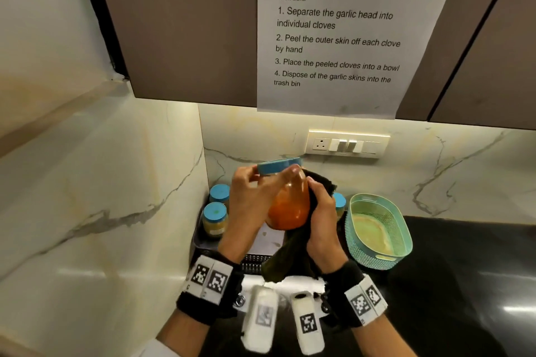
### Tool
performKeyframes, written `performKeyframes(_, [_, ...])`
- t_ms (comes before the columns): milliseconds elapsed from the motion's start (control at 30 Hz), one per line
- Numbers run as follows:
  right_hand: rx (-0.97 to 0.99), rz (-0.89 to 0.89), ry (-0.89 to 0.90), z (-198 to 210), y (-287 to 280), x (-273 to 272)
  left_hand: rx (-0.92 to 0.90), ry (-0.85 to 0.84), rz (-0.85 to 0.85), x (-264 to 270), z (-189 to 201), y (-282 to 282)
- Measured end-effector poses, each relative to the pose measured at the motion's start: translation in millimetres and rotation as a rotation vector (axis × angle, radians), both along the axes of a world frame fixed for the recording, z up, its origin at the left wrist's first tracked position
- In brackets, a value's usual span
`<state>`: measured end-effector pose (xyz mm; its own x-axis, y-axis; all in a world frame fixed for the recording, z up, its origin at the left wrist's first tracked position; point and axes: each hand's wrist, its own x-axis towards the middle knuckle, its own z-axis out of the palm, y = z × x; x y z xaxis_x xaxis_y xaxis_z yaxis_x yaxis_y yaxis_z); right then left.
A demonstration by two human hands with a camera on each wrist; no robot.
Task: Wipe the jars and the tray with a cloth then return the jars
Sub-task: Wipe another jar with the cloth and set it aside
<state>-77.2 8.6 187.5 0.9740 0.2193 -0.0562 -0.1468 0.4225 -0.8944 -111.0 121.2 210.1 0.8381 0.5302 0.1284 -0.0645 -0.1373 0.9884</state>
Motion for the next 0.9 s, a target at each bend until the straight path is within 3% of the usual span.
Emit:
performKeyframes(100, [-0.090,-0.024,-0.171,-7.0,2.8,-7.0,-0.173,0.004,0.036,-3.2,-5.1,-12.0])
performKeyframes(167, [-0.110,0.000,-0.159,-9.3,3.1,-9.9,-0.269,-0.039,0.038,-1.6,-9.0,-9.2])
performKeyframes(433, [0.125,0.151,0.343,14.1,-7.2,0.7,-0.338,-0.233,-0.065,1.3,-21.8,-2.5])
performKeyframes(700, [0.270,0.179,0.562,-0.7,8.3,-2.1,0.037,-0.360,0.082,12.0,-31.6,-9.0])
performKeyframes(900, [0.358,0.245,0.539,-21.0,0.4,3.4,0.118,-0.458,0.143,25.8,-37.7,-1.1])
